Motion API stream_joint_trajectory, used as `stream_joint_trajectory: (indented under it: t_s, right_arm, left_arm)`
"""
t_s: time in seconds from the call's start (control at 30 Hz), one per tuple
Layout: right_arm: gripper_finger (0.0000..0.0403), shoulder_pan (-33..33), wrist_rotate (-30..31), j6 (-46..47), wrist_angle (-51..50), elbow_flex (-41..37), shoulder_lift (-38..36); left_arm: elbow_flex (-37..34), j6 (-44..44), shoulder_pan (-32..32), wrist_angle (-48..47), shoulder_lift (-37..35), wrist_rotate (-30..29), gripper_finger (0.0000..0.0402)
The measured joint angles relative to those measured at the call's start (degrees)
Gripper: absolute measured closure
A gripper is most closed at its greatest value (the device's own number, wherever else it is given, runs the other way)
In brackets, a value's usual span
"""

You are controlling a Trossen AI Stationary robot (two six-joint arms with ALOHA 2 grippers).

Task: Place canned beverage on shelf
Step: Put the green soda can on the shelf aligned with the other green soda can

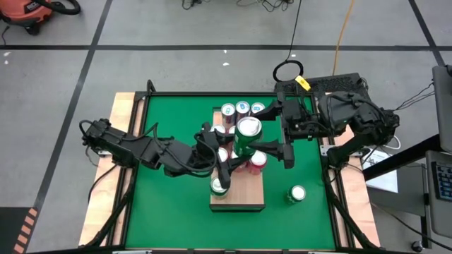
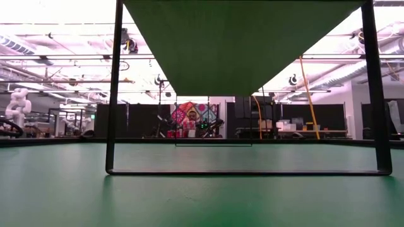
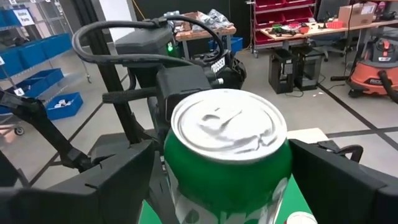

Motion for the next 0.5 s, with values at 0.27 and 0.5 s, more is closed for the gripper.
stream_joint_trajectory:
  t_s: [0.27,0.5]
  right_arm:
    - [0.0050,0.0,0.1,0.0,-0.4,0.0,0.0]
    - [0.0067,0.0,0.1,0.4,-0.6,0.0,0.0]
  left_arm:
    - [0.0,0.0,0.0,0.0,0.0,-0.6,0.0126]
    - [0.0,0.1,0.0,-1.3,0.0,-0.6,0.0126]
